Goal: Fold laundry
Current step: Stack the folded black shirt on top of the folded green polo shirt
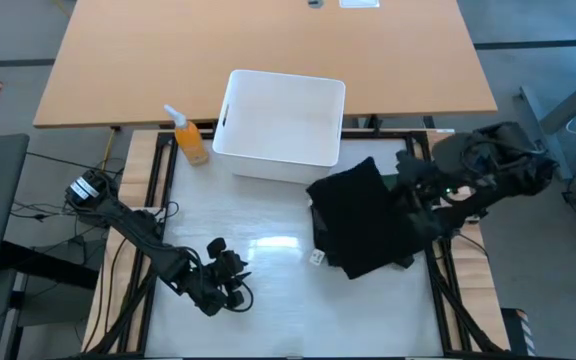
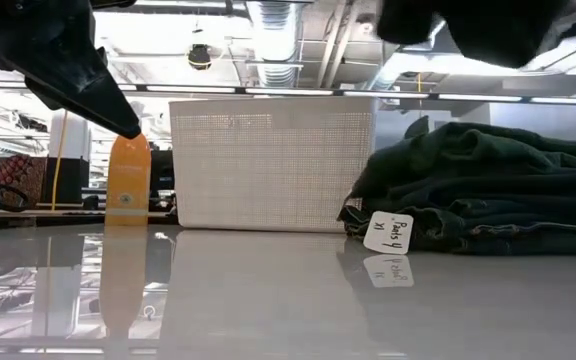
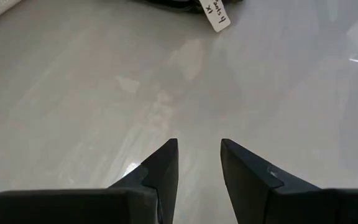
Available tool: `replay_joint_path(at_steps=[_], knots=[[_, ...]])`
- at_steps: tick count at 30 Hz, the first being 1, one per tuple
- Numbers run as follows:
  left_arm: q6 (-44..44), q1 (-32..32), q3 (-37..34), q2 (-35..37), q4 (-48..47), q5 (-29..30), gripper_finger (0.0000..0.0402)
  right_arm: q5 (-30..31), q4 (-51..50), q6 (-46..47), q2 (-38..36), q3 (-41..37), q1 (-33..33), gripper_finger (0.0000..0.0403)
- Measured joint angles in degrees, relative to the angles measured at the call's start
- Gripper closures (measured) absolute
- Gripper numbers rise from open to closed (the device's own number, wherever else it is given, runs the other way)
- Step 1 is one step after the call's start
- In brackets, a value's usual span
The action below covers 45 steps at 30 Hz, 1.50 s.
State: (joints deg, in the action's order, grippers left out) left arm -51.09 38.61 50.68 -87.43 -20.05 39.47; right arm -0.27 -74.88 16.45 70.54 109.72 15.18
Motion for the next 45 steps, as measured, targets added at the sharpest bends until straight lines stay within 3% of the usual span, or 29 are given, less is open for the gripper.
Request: replay_joint_path(at_steps=[4,7,17,22,28,32,35,39,45], knots=[[0.0,-0.21,0.0,0.02,0.0,0.0,0.0292,0.06,-9.23,-13.29,0.02,0.25,-1.18,0.0337],[0.0,-0.2,0.01,0.02,0.01,0.0,0.0292,0.04,-15.23,-15.43,1.38,0.24,-2.5,0.0337],[-0.04,-2.25,0.07,0.04,0.22,-1.51,0.0292,-9.67,-15.06,-31.94,5.66,-1.06,-9.61,0.0337],[-0.36,-3.35,0.07,0.04,0.28,-1.79,0.0292,-8.26,-15.12,-38.8,5.48,-1.17,-14.12,0.0337],[-0.56,-4.93,0.07,0.04,0.24,-2.12,0.0292,-5.94,-15.14,-30.1,2.02,-1.15,-22.31,0.0337],[0.85,-6.57,0.07,0.04,0.26,-2.21,0.0292,-8.61,-15.14,-34.63,-0.4,-1.9,-24.14,0.0337],[0.88,-7.85,0.07,0.04,0.26,-2.77,0.0292,-11.14,-15.17,-37.59,-1.69,-2.04,-22.48,0.0337],[1.83,-8.64,0.07,0.04,0.26,-4.43,0.0292,-20.81,-14.27,-38.59,-2.47,-2.04,-18.19,0.0337],[1.95,-9.59,0.07,0.04,0.28,-4.71,0.0292,-20.13,-15.11,-31.47,-2.54,-3.64,-11.96,0.0337]])
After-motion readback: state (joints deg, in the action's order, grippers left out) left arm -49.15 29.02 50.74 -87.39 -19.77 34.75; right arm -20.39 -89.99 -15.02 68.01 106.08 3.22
